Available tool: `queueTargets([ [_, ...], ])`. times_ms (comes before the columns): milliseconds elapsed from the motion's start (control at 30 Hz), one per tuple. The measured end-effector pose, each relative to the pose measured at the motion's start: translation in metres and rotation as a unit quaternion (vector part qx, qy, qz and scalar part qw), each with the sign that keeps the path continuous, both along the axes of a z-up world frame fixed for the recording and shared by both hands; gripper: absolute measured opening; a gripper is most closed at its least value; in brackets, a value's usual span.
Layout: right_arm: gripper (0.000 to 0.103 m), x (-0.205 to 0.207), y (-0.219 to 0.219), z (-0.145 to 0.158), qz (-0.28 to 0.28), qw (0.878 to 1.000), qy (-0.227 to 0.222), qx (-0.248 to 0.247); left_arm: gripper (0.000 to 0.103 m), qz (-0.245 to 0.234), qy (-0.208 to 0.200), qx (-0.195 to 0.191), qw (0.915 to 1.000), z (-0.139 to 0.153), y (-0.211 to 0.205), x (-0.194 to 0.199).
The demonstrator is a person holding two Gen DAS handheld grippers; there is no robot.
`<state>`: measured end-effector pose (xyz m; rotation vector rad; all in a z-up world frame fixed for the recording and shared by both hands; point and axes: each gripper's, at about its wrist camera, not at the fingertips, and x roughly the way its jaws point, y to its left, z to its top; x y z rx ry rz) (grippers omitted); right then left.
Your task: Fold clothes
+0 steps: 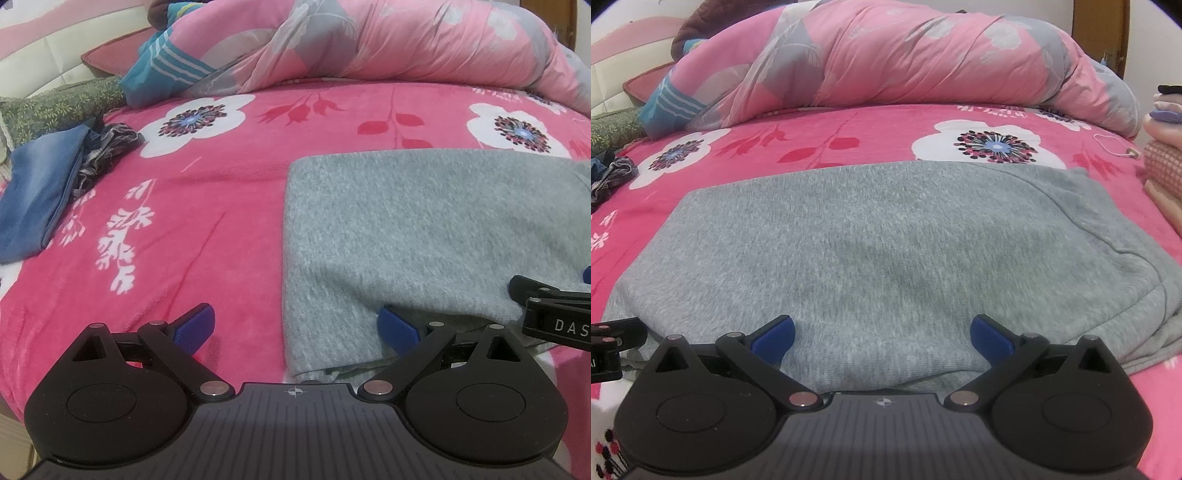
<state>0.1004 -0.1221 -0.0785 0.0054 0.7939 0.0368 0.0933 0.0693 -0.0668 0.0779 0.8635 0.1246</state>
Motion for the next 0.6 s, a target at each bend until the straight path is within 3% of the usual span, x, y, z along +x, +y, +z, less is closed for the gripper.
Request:
queueTargets([
  [600, 0.103, 0.0002, 0.0024, -0.0003, -0.002, 1.000, -0.001, -0.005, 0.097, 0.000, 0.000, 0.003, 1.0000, -0.0003, -0.0014, 0.0008],
])
